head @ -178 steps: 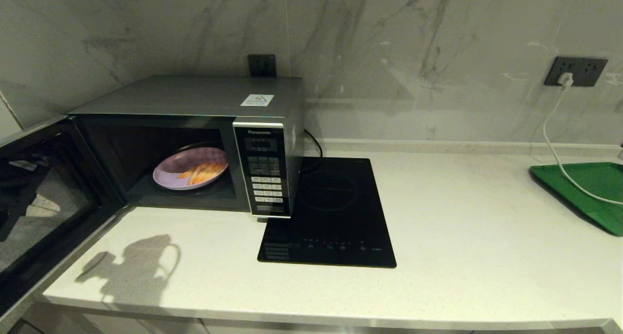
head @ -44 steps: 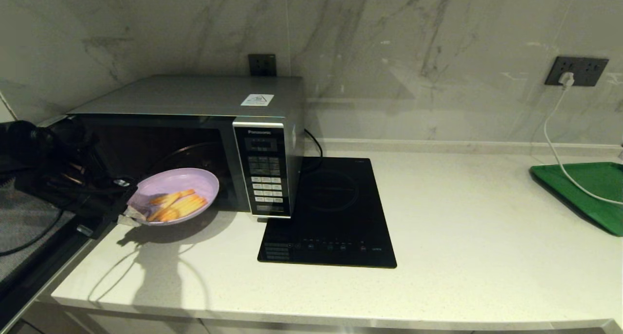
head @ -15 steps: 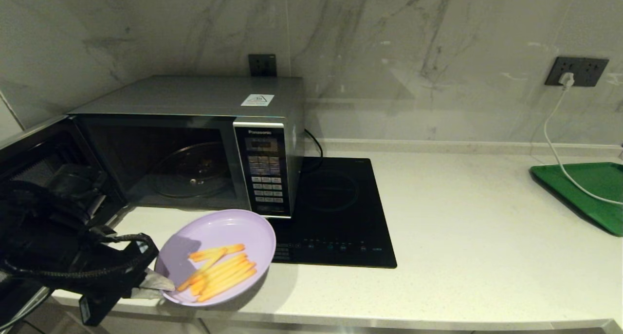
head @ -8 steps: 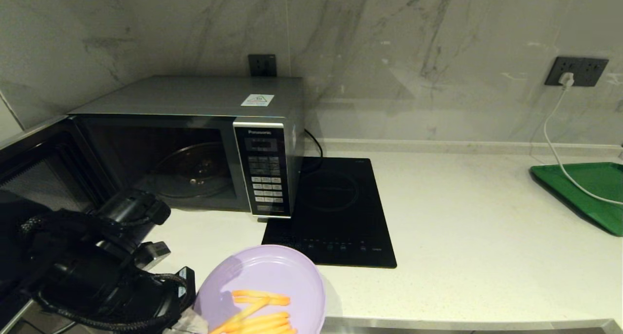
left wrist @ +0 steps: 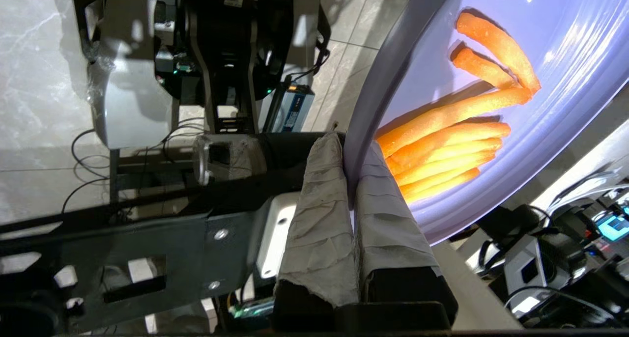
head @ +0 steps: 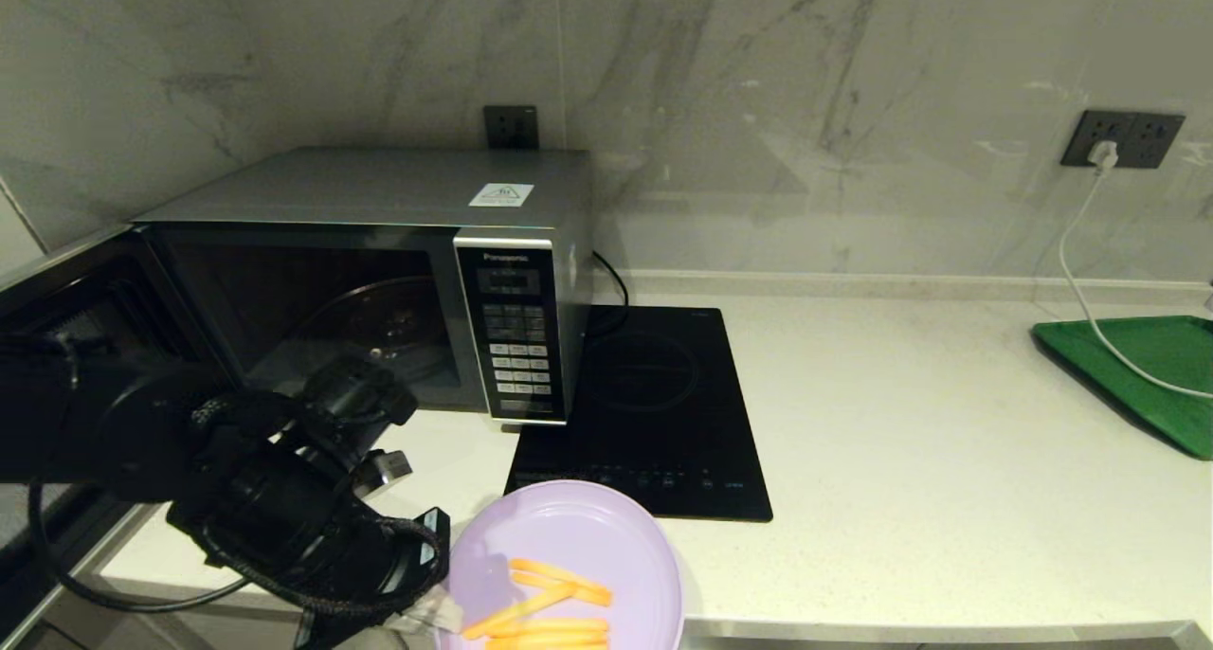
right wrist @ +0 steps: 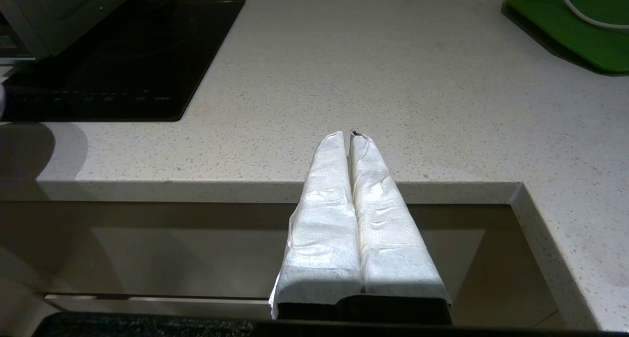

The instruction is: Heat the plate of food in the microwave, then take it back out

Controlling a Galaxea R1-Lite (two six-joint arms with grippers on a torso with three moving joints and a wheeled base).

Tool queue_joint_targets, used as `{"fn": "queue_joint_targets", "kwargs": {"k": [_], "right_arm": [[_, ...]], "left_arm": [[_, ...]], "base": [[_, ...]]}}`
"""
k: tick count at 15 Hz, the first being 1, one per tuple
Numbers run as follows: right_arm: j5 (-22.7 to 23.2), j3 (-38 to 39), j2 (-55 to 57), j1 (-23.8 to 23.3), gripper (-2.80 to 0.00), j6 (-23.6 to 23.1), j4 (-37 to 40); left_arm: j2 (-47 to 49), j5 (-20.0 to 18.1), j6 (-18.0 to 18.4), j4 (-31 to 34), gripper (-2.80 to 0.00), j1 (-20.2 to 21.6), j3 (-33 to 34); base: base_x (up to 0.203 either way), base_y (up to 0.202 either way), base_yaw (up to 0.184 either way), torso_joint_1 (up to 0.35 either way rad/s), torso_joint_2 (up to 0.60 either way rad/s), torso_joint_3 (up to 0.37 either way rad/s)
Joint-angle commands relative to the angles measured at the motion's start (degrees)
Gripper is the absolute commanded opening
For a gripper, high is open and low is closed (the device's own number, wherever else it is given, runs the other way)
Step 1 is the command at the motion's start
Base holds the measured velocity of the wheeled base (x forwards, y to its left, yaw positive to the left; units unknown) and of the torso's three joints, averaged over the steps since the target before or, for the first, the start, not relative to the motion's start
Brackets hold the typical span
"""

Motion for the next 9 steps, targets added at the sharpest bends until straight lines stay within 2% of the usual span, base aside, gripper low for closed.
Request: {"fn": "queue_joint_targets", "kwargs": {"k": [1,3,7,9], "right_arm": [[-0.01,0.05,-0.02,0.02,-2.8,0.04,0.01],[-0.01,-0.02,-0.02,0.02,-2.8,0.04,0.01],[-0.01,-0.02,-0.02,0.02,-2.8,0.04,0.01],[-0.01,-0.02,-0.02,0.02,-2.8,0.04,0.01]], "left_arm": [[4.86,0.01,-1.82,0.23,-2.8,-1.7,-3.76],[7.47,0.95,-4.18,0.25,-2.8,-3.07,-6.21],[12.96,8.25,-4.95,0.28,-2.8,-3.38,-11.59],[14.53,8.96,-5.27,0.47,-2.8,-3.37,-14.45]], "base": [[0.0,0.0,0.0,0.0,0.0,0.0],[0.0,0.0,0.0,0.0,0.0,0.0],[0.0,0.0,0.0,0.0,0.0,0.0],[0.0,0.0,0.0,0.0,0.0,0.0]]}}
